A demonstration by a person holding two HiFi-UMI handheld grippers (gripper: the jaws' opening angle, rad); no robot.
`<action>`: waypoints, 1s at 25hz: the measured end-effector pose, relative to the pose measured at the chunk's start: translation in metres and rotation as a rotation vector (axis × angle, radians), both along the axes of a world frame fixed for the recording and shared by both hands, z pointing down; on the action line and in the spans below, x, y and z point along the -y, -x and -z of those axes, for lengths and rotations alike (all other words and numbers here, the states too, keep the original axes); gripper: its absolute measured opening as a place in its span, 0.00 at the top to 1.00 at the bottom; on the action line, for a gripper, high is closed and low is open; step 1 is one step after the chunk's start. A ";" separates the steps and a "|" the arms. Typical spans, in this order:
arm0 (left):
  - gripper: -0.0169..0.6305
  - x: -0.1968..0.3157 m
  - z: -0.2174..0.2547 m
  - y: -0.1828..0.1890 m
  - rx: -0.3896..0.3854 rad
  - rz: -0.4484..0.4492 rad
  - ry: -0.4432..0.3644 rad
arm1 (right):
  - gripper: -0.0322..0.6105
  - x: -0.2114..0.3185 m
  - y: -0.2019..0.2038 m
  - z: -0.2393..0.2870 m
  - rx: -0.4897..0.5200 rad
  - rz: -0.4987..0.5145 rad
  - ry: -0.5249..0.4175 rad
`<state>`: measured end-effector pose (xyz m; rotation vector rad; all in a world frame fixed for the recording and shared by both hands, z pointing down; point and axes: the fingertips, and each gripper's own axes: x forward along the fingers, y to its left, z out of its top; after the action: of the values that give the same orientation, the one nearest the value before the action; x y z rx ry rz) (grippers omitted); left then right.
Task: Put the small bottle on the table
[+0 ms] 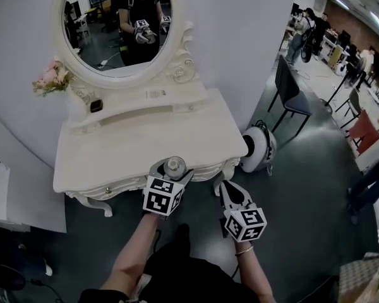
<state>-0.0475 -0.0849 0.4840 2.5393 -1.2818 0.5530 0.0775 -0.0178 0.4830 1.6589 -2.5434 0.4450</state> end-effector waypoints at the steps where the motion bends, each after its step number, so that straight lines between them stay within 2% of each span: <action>1: 0.45 0.012 0.001 0.000 0.001 -0.005 0.000 | 0.94 0.010 0.000 0.002 -0.001 -0.005 -0.002; 10: 0.45 0.105 0.004 -0.004 0.016 -0.045 -0.002 | 0.94 0.092 0.001 0.008 -0.005 -0.047 -0.005; 25: 0.45 0.197 -0.013 -0.017 0.019 -0.053 0.030 | 0.94 0.179 0.004 0.005 -0.009 -0.042 0.005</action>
<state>-0.0309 -0.2815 0.4974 2.5558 -1.2064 0.6035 0.0739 -0.1964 0.4778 1.7109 -2.5036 0.4463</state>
